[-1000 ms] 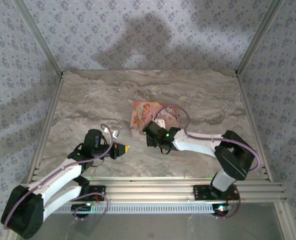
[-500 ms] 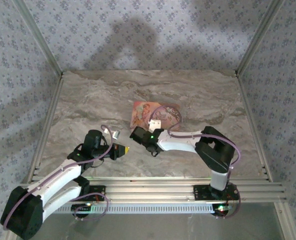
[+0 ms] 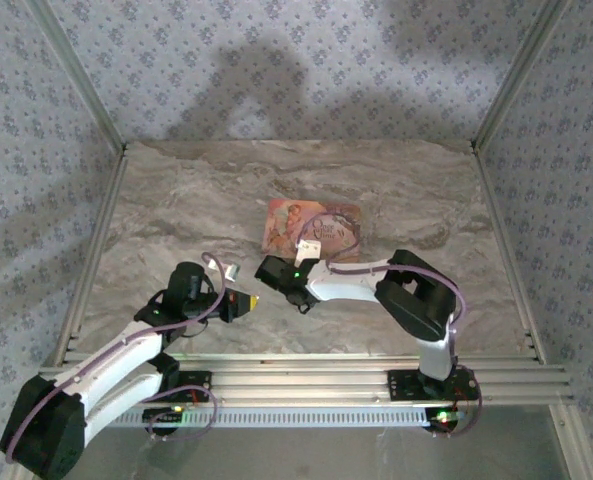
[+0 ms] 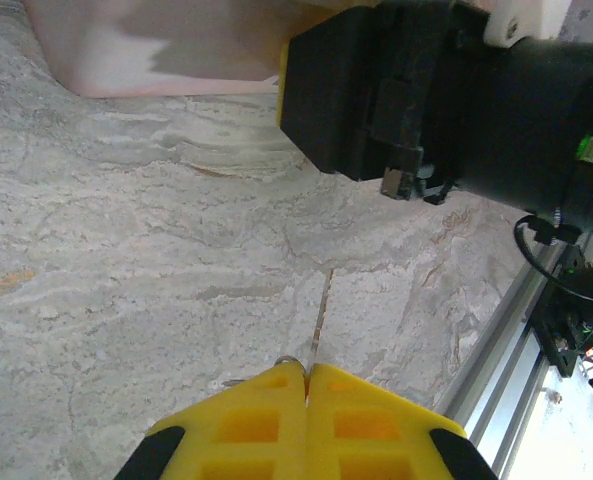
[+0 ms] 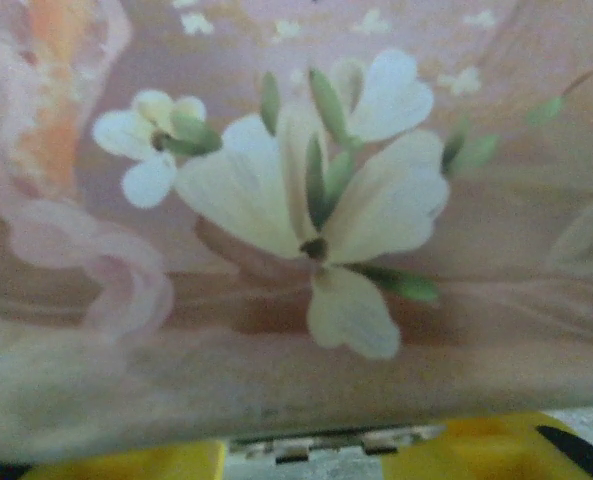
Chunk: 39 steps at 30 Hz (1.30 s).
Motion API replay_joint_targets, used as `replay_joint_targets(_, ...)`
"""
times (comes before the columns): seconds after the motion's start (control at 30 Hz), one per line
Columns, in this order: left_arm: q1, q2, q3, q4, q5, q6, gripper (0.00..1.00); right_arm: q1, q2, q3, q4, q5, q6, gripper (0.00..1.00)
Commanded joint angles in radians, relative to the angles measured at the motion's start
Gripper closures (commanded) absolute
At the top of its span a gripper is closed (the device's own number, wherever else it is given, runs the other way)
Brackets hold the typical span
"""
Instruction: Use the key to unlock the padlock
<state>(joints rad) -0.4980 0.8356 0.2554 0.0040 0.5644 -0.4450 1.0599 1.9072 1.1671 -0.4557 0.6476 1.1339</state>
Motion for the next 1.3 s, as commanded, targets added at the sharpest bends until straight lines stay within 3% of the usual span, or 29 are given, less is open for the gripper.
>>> replay_joint_targets(0.0, -0.006, -0.013, -0.007, 0.025, 0.025, 0.012, 1.00, -0.013, 0.026, 0.017, -0.003, 0.029, 0.014, 0.62)
replay_joint_targets(0.43, -0.008, -0.005, -0.007, 0.034, 0.022, 0.016, 1.00, -0.029, -0.048, 0.009, 0.026, -0.044, -0.130, 0.87)
replay_joint_targets(0.73, -0.012, 0.084, 0.004, 0.152, 0.066, 0.019, 1.00, -0.057, -0.233, -0.080, 0.011, -0.308, -0.339, 0.99)
replay_joint_targets(0.97, -0.068, 0.143, 0.046, 0.184, 0.100, 0.058, 1.00, -0.109, -0.337, -0.156, 0.092, -0.523, -0.371, 1.00)
replay_joint_targets(1.27, -0.138, 0.157, 0.070, 0.219, -0.024, 0.037, 1.00, -0.183, -0.381, -0.172, 0.176, -0.825, -0.395, 1.00)
